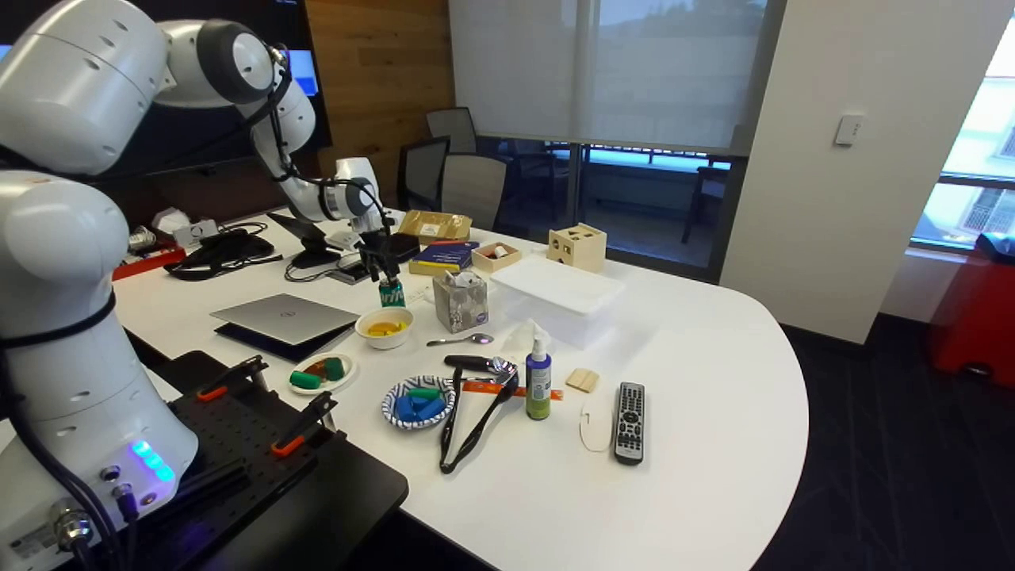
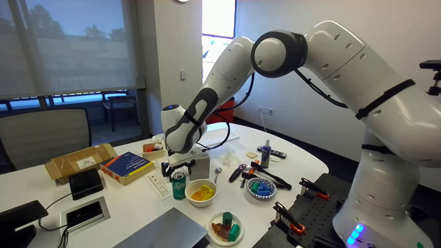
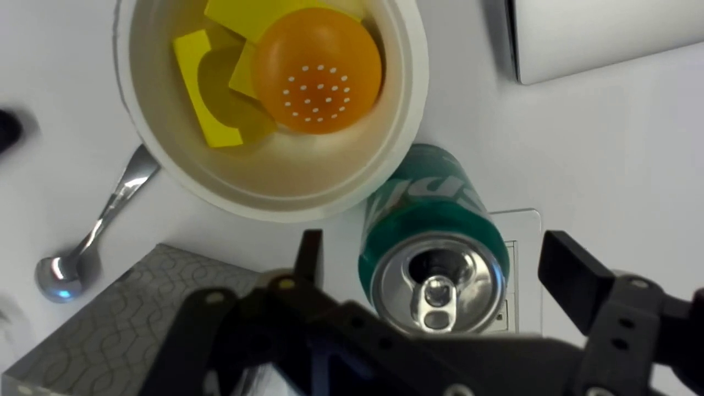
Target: Move the green can to the right
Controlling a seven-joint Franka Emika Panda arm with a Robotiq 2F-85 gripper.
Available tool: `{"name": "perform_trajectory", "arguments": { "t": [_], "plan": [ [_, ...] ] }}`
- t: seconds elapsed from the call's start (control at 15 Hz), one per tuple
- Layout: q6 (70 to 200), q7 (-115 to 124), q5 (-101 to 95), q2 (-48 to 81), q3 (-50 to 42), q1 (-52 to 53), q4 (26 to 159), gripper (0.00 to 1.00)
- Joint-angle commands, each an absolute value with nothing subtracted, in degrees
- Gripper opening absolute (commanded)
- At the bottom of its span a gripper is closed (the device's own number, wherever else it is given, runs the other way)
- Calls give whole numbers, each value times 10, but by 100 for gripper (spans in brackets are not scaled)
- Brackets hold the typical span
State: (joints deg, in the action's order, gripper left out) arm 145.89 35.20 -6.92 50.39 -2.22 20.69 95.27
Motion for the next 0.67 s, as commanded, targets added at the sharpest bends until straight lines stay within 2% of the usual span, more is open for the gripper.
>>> {"name": "perform_trajectory", "arguments": {
  "t": [0.0, 0.4, 0.47, 0.53, 0.6],
  "plan": [
    [1452, 343, -46, 522, -23, 206, 926, 100],
    [1446, 345, -37, 541, -27, 208, 904, 100],
    [1445, 345, -38, 543, -28, 208, 902, 96],
    [1444, 345, -38, 545, -29, 209, 900, 74],
    [1443, 346, -39, 546, -30, 210, 899, 71]
  ]
}}
